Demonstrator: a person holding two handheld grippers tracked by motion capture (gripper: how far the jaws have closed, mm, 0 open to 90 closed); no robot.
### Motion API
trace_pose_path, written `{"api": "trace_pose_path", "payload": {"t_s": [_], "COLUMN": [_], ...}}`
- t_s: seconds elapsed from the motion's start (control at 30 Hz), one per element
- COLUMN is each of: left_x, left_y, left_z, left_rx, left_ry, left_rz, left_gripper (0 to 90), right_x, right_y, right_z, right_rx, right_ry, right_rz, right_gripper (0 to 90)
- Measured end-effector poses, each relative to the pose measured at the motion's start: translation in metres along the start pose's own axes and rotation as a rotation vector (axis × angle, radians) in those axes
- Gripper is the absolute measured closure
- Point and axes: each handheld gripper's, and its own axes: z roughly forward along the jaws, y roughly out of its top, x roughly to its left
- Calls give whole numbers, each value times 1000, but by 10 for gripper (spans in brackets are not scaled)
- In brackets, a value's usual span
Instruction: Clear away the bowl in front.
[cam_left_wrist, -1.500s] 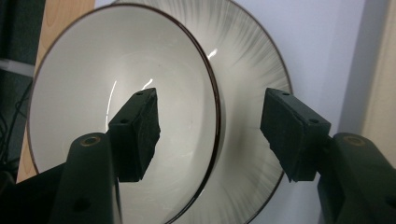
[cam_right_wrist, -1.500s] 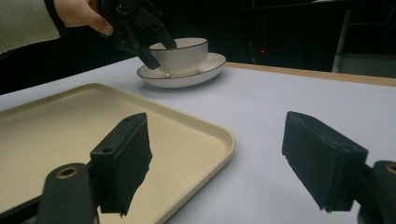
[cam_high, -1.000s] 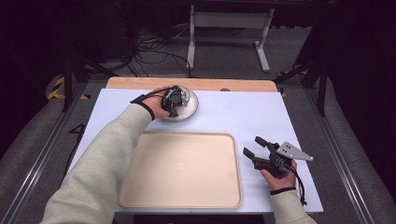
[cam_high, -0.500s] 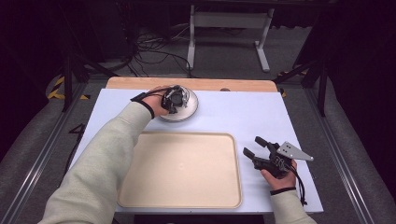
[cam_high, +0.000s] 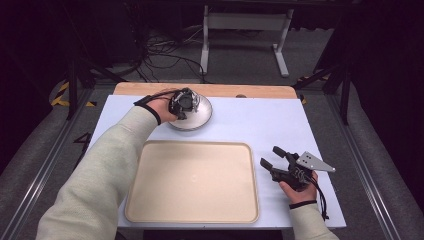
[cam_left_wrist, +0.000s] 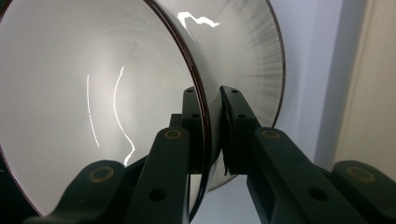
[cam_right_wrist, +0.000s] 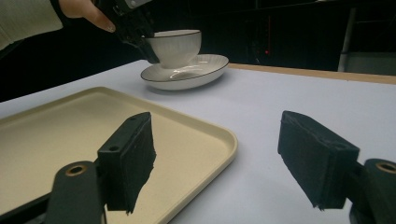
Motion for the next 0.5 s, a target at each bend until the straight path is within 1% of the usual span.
{"api": "trace_pose_path", "payload": {"t_s": [0.03,0.1,0.13,0.17,0.23,0.33,0.37,0.4,0.43,0.5], "left_x": [-1,-3,-4,-4,-9,-12,-14,-14,-14,-17], "left_y": [0,1,2,2,5,8,10,10,11,13], "left_z": [-6,-13,-16,-16,-29,-40,-44,-44,-47,-54], "left_rx": [4,8,15,15,9,-1,-2,-2,0,3], "left_ry": [0,5,1,1,-5,0,-1,-1,-1,-7], "left_rz": [3,-1,2,2,0,-1,5,5,9,2], "left_gripper": [821,820,820,820,819,819,819,820,820,820], "right_x": [0,0,0,0,1,1,1,1,1,1], "right_y": [0,0,0,0,0,0,0,0,0,0], "right_z": [0,0,0,0,0,1,1,1,1,1], "right_rx": [0,2,2,2,2,8,8,8,9,9], "right_ry": [0,1,1,1,1,2,2,2,2,2], "right_rz": [0,-1,-3,-3,-2,-5,-5,-5,-6,-7], "right_gripper": [274,274,274,274,274,275,275,275,275,275]}}
